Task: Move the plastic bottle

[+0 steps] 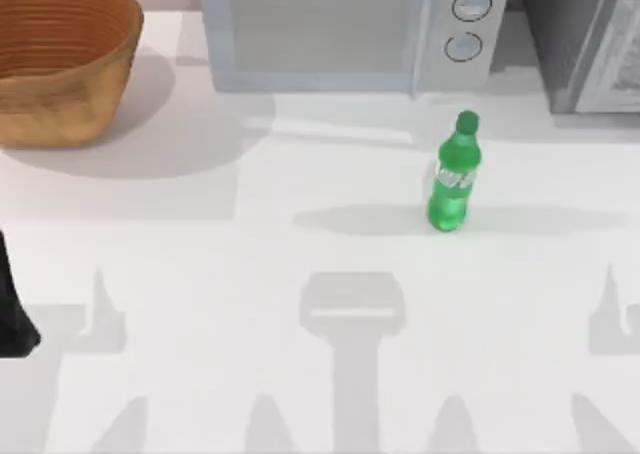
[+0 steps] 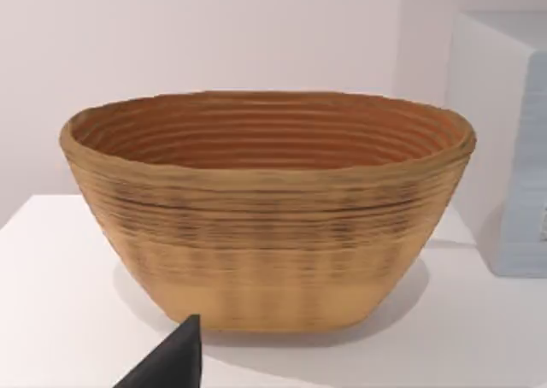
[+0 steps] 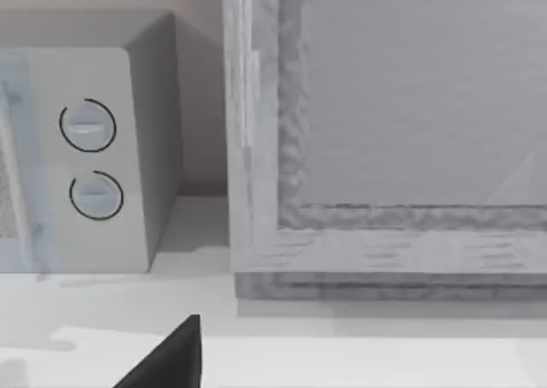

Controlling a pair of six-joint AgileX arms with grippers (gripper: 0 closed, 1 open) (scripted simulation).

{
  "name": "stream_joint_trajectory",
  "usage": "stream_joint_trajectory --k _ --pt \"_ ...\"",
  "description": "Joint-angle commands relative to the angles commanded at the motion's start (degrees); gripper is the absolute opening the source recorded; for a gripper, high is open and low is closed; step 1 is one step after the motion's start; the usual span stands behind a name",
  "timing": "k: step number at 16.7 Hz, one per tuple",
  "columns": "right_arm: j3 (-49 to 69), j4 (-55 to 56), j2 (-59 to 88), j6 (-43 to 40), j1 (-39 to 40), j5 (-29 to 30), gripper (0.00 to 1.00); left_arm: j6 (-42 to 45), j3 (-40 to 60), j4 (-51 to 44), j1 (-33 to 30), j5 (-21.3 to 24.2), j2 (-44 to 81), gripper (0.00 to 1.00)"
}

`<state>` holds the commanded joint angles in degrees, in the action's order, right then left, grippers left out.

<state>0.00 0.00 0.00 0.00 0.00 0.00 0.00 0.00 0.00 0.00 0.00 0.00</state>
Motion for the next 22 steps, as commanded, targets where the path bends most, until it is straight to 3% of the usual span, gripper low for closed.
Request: stream_joint_trajectory --k 4,9,22 --pt "0.54 1.74 1.75 0.04 0.21 -0.78 1.0 0.0 0.0 0.0 0.0 0.0 0.0 1.0" --pt "3.98 15.57 16.79 -0.23 1.19 -6.17 1.0 0.0 0.0 0.0 0.0 0.0 0.0 1.0" --pt "15.4 71.86 94.76 -2.8 4.58 -27.8 1.0 0.0 0.0 0.0 0.0 0.0 0.0 1.0"
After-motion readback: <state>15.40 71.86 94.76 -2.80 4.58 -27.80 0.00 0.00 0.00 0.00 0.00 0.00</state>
